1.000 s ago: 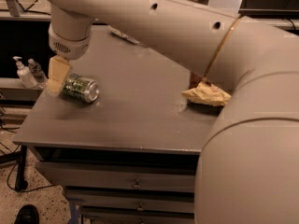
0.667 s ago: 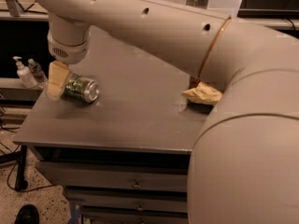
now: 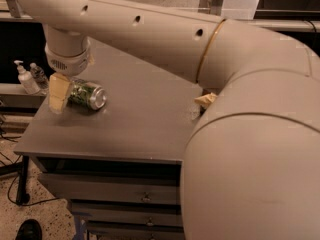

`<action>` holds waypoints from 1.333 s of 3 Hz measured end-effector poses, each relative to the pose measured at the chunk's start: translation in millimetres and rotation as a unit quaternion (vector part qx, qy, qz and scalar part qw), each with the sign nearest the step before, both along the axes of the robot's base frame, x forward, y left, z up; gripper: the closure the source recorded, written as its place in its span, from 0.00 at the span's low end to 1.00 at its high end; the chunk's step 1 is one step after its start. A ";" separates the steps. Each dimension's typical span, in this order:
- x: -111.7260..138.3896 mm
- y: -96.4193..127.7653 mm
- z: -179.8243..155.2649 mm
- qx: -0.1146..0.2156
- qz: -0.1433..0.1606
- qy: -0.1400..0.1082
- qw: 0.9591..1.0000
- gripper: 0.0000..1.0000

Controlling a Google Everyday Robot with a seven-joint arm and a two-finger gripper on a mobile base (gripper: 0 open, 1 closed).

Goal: Place green can upright

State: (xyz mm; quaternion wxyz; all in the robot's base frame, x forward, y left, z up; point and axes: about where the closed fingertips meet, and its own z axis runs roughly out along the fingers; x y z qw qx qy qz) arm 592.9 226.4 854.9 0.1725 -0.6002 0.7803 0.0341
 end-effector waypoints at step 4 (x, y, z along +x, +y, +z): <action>11.7 4.7 20.7 0.004 0.006 -0.025 1.000 0.88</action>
Offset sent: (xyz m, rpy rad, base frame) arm 0.0022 0.0101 -0.0151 -0.0683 0.0143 -0.0016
